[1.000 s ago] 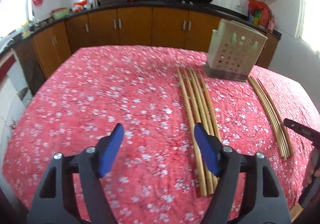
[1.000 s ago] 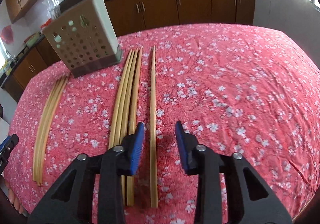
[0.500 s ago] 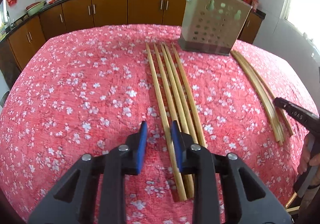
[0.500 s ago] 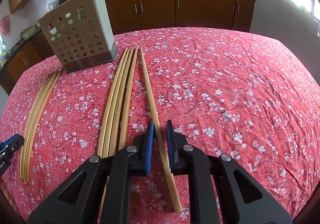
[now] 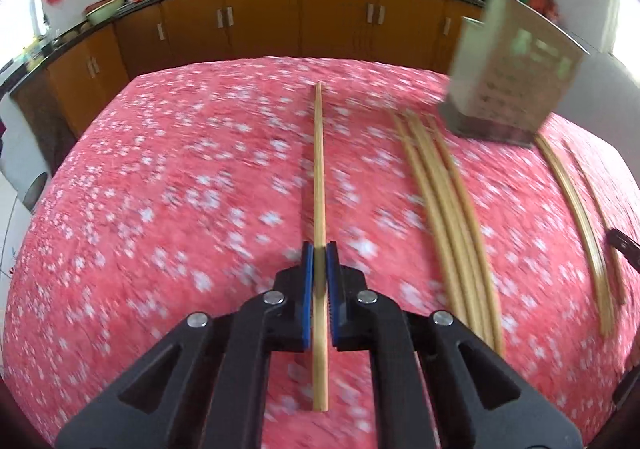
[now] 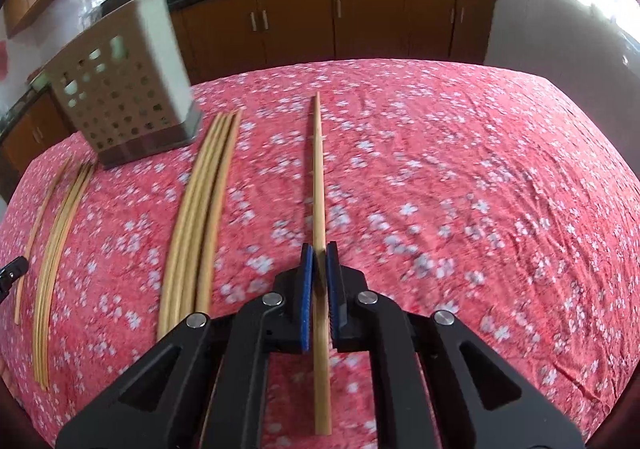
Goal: Organize utensils
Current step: 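Lift the right tool's chopstick upright over the holder while the left tool carries its chopstick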
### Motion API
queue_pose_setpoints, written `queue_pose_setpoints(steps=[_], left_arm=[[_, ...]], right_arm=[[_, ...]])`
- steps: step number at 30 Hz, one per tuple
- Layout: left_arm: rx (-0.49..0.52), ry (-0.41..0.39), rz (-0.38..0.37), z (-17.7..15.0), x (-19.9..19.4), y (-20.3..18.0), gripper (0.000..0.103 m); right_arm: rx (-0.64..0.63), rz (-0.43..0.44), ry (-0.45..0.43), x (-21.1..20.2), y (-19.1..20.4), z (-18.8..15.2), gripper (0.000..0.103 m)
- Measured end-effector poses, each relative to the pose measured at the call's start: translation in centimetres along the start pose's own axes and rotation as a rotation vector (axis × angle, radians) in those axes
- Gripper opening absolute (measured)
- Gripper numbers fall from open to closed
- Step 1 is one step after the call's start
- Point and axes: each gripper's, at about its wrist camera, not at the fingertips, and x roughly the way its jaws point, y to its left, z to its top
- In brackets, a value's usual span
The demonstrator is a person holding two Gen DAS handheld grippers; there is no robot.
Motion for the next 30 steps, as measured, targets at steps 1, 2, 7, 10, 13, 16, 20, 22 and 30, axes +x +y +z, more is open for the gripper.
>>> queue_pose_setpoints(steps=[1,2,7,10,13,16,20,22,30], left_arm=[[-0.006,-0.001,-0.002,0.1,0.1,0.3,0.008],[-0.016,-0.001,-0.011,0.3,0.2,0.7,0.008],[-0.018,-0.001,-0.014,0.6,0.4,0.9,0.008],[-0.024,-0.002,-0.021,0.5,0.3,1.0,0.009],[-0.025,-0.004,-0.022,0.4,0.2,1.0,0.009],[-0.024,-0.004,-0.030,0.3,0.1,1.1,0.009],[0.008,-0.002,-0.017,-0.2,-0.5,1.2,0.009],[0.007,-0.002,-0.017,-0.3,-0.7,1.2,0.009],[0.018,-0.002,-0.012,-0.2,-0.8,1.2,0.008]], right_arm=[[0.016,0.000,-0.001,0.1,-0.4,0.2,0.008],[0.028,0.006,-0.001,0.2,-0.7,0.3,0.008],[0.025,0.004,0.000,0.5,-0.8,0.4,0.008],[0.028,0.007,-0.001,0.6,-0.8,0.6,0.008],[0.026,0.006,-0.001,0.3,-1.0,0.5,0.008],[0.015,0.000,-0.002,0.2,-0.8,0.3,0.008],[-0.003,0.000,-0.002,-0.1,-0.5,-0.2,0.008],[0.002,0.005,-0.002,-0.2,-0.5,-0.2,0.008],[0.015,0.027,-0.004,-0.3,-0.9,-0.1,0.007]])
